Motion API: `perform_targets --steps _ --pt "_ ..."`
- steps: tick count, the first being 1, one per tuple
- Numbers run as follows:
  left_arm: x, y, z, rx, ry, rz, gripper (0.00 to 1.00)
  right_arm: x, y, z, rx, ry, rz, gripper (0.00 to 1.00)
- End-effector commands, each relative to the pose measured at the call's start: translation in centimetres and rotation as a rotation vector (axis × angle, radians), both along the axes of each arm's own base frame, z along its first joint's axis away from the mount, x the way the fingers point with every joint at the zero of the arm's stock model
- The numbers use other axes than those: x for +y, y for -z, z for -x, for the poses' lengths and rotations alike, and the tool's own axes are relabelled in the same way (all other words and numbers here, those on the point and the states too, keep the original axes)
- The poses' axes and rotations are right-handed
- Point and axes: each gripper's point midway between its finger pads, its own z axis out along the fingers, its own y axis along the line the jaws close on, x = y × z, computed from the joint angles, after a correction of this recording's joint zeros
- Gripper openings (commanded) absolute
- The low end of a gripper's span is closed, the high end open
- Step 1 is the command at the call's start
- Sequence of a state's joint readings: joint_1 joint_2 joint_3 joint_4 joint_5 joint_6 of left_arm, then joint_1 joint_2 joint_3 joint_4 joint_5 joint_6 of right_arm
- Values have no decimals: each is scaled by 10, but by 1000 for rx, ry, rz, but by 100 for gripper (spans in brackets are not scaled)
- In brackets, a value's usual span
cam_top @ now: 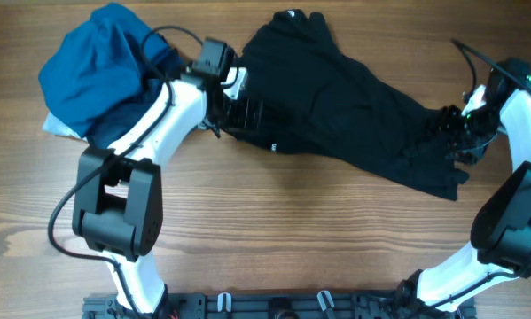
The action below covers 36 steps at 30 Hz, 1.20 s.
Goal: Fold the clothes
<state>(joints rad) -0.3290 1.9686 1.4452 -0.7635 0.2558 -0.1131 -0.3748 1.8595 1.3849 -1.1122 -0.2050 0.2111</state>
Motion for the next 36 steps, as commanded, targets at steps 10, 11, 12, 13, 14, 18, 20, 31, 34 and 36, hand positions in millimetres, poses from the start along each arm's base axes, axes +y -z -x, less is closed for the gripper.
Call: perform_targets --steps 10,11,12,13,14,18,20,31,34,36 --pt "-6 82 35 83 35 -23 11 28 28 8 -19 -6 -139 68" --pt "-6 83 46 123 46 -39 4 27 28 7 -21 -7 -138 67" --pt "-6 84 58 164 54 -54 4 27 28 7 -24 -10 -137 67" --pt "-4 84 74 221 64 -77 4 27 28 6 -26 -12 -136 67" --pt "-2 84 86 269 62 -96 4 27 28 6 -28 -15 -135 67" --pt "7 72 145 492 15 -196 4 26 29 5 -34 -15 -133 67" --pt "12 60 167 576 -36 -242 4 26 29 5 -34 -15 -133 67" --pt "5 -36 148 475 -78 -130 57 24 25 -2 -58 -24 -124 67" --pt "-4 -79 106 276 -86 -67 82 24 24 -3 -60 -24 -123 67" --pt "-7 -95 54 49 -108 -53 88 24 24 -3 -60 -23 -123 68"
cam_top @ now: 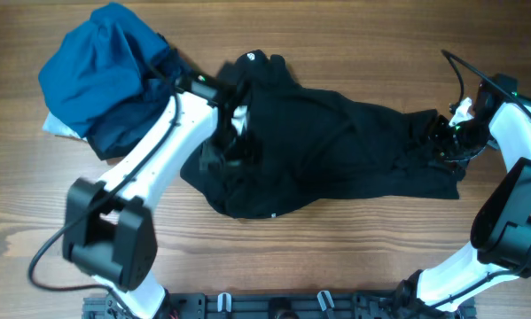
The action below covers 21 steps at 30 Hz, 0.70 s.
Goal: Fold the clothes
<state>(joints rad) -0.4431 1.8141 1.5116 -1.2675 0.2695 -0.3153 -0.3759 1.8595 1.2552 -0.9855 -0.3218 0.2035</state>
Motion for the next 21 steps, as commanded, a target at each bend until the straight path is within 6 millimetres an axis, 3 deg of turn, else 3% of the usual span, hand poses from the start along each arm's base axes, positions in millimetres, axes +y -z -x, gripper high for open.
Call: perform_targets --steps 1,3,5,8,12,17,18,21 --pt "-6 -40 -77 -354 -14 48 86 2 -2 -5 -19 -19 -15 68" --pt "-2 -30 -116 -435 -39 77 84 4 -3 -6 -22 -19 -26 68" --pt "7 -4 -168 -523 -51 114 84 10 -6 -10 -46 -21 -64 68" --pt "9 25 -215 -616 -54 175 85 10 -6 -13 -58 -21 -66 68" --pt "5 75 -244 -672 -21 174 81 9 -6 -15 -69 -20 -62 68" --pt "-8 93 -261 -745 19 189 80 9 -6 -15 -68 -20 -62 68" --pt "-9 99 -262 -746 20 185 78 9 -6 -15 -68 -19 -62 68" --pt "-6 120 -260 -716 17 168 55 9 -6 -16 -74 -20 -59 68"
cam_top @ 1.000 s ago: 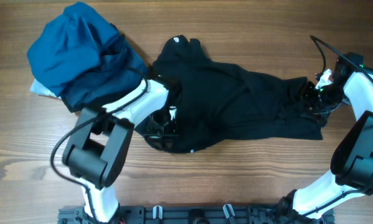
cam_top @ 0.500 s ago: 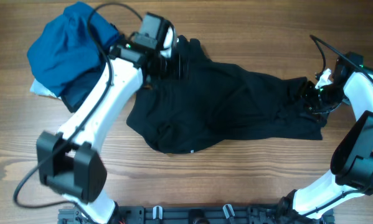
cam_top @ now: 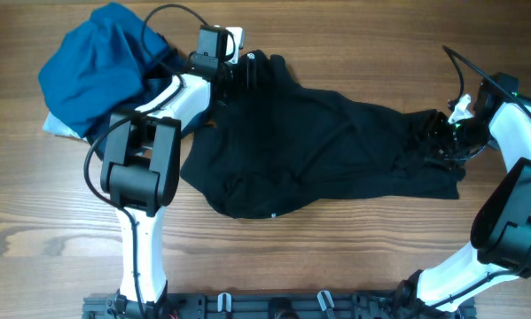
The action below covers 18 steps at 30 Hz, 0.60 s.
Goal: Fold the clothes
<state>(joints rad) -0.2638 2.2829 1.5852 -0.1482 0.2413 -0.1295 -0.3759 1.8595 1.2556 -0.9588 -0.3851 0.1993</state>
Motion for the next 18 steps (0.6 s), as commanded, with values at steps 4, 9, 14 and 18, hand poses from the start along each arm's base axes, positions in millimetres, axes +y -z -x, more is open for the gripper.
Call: perform_targets --steps 4,9,14,18 --pt "-11 25 14 67 65 25 6 -1 -2 -12 -48 -16 2 65" --pt "-10 -21 15 25 67 35 4 -1 0 -17 -106 -125 30 43" --pt "-11 -38 18 17 70 38 4 25 20 -13 -97 -190 38 53" --pt "-12 -32 26 55 74 29 4 33 38 -17 -115 -127 43 47"
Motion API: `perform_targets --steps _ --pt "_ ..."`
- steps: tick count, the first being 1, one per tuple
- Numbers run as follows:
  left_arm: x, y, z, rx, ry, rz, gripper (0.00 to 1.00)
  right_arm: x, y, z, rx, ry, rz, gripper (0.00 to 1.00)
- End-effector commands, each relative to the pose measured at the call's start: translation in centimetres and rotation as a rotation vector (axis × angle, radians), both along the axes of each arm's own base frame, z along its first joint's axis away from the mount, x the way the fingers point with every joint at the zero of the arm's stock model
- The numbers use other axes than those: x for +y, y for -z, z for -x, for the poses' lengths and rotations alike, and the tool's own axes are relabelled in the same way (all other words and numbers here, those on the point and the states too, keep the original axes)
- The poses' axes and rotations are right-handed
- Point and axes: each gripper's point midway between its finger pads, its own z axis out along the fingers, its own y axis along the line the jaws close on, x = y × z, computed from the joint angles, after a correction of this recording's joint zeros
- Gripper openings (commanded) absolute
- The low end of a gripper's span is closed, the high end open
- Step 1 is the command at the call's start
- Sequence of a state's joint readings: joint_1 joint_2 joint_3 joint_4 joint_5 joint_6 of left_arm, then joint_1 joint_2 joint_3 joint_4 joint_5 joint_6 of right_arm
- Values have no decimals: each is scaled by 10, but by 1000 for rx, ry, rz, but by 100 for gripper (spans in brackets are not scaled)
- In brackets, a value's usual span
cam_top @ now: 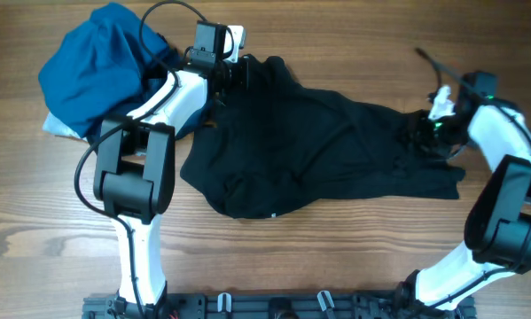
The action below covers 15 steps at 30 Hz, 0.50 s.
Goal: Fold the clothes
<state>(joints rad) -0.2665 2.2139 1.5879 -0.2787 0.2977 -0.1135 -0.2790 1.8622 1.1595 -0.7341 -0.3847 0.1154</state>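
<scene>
A black garment [318,155] lies spread and rumpled across the middle of the table, its collar end at the upper left. My left gripper [237,73] rests at that collar edge, its dark fingers lost against the cloth. My right gripper [422,136] is buried in the bunched right end of the garment and seems to be closed on the fabric there.
A pile of blue clothes [101,75] sits at the far left back, over something white [57,127]. The left arm [172,97] runs beside the pile. Bare wooden table [336,257] lies in front of the garment.
My right gripper has shifted a little left and back along the garment's right end. My left gripper has drawn slightly left at the collar. The garment's outline is almost unchanged.
The black garment first lay stretched diagonally from the back middle to the right, a gripper at each end. Then my left gripper was lower, in the garment's left part, which had bunched forward. After that it stood back at the collar, where it remains.
</scene>
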Motion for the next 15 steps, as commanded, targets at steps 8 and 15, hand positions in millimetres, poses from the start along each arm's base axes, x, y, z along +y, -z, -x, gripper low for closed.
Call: perform_targets --steps 8,15 --pt "-7 -12 7 -1 26 10 4 -4 12 0 1 96 0 4" --pt "-6 -43 5 -69 46 4 4 -43 -85 -32 -276 140 117 4"
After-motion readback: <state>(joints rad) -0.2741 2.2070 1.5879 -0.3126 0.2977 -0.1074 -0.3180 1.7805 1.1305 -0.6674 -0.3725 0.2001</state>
